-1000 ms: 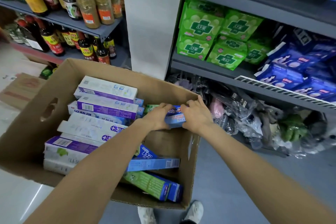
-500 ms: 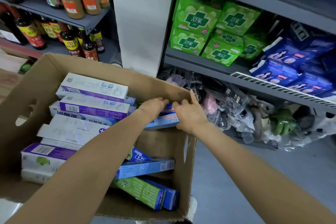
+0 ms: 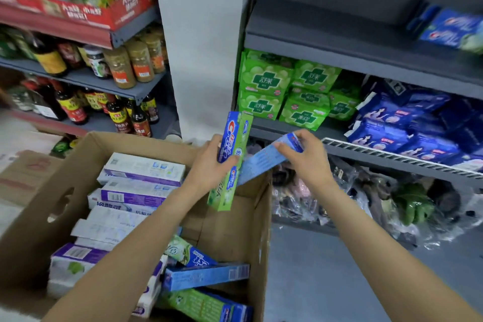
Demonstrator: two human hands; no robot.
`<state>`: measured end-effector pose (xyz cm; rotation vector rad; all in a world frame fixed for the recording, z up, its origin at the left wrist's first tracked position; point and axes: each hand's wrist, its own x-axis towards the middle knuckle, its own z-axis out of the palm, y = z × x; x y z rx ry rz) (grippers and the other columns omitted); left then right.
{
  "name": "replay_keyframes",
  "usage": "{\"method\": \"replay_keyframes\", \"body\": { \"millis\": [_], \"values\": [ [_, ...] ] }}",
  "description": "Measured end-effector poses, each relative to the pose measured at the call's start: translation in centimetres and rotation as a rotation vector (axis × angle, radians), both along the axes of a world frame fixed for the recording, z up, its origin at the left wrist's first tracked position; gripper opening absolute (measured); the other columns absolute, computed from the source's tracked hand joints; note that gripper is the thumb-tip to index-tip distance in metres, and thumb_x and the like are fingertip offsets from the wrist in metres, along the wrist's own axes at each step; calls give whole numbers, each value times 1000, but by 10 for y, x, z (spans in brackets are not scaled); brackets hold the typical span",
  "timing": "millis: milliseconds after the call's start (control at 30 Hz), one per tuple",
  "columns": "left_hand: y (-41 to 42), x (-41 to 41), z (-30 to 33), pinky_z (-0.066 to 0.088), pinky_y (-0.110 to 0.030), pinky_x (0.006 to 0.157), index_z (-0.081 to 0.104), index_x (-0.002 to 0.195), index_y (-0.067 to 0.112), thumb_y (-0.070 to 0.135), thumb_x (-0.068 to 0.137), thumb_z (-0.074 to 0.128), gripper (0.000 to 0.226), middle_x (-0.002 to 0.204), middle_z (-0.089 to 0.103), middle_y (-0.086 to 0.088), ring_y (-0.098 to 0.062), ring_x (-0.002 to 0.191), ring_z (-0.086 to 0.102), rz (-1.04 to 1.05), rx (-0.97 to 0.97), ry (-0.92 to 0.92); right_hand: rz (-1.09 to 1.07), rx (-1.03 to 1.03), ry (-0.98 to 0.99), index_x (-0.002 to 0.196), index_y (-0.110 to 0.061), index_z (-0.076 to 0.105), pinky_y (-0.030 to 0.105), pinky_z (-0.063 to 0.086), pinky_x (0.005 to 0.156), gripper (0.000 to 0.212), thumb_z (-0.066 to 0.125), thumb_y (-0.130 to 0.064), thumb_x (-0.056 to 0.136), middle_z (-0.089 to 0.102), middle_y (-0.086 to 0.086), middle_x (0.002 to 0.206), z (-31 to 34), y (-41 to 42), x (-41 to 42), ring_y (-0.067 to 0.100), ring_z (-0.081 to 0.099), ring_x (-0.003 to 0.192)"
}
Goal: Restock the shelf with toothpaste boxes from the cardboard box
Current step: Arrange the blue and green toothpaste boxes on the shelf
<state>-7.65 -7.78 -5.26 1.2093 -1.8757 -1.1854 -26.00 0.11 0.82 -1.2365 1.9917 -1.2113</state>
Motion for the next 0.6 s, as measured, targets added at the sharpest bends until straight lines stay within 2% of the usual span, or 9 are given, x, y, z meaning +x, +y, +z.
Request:
{"method": "replay_keyframes", "body": {
  "millis": [33,100,200,267,333,433,467,533,600],
  "values": [
    [0,-10,17,48,-34,77,48,107,22,30,88,61,24,96,63,-1,-20,86,61,9,7,38,-52,-45,-106,84,-13,53,34,58,64,19,69,-24,84,58,0,79,11,-1,-7,21,63,79],
    [0,-32,48,45,-34,75,46,107,19,29,93,55,19,95,62,0,-21,87,59,39,-12,71,-146,-115,-263,89,-12,52,31,58,57,16,66,-19,86,55,0,80,32,-2,-24,14,61,74],
    [-1,-70,86,46,-37,77,47,104,17,35,93,54,22,93,62,-2,-23,86,60,106,-53,87,-227,-193,-279,93,-13,51,34,58,59,17,65,-18,87,54,-3,80,60,2,-62,11,59,73],
    [1,-100,109,47,-38,82,49,99,22,37,92,56,18,91,63,-1,-24,88,62,138,-38,173,-293,-261,-337,90,-15,48,34,58,59,15,63,-14,87,51,-2,84,75,9,-97,12,57,76],
    [6,-137,129,47,-34,79,52,100,21,34,91,57,17,91,63,-3,-23,86,62,133,-11,253,-365,-344,-484,90,-18,46,36,58,62,15,60,-11,88,48,2,96,89,19,-138,18,55,85],
    [19,-198,157,45,-22,72,55,101,17,31,90,61,19,86,61,2,-13,77,57,84,-34,272,-390,-432,-720,108,-24,50,41,58,69,22,54,-10,91,45,4,106,115,37,-205,23,54,90],
    [22,-220,163,47,-23,77,56,102,17,33,89,62,22,89,63,4,-12,80,59,63,-10,287,-388,-446,-772,109,-22,51,39,57,69,21,53,-10,92,45,4,103,124,44,-228,23,54,88],
    [28,-264,173,51,-36,90,57,108,19,38,87,64,29,101,67,2,-17,94,64,43,90,341,-383,-460,-818,91,-14,51,37,57,69,4,52,-11,93,46,5,97,140,56,-267,23,53,88],
    [34,-307,183,50,-43,94,59,107,19,40,85,65,32,106,68,-2,-22,99,65,58,209,417,-395,-480,-823,84,-11,46,38,56,74,13,54,-12,93,46,3,91,150,63,-303,19,54,84]
  ]
}}
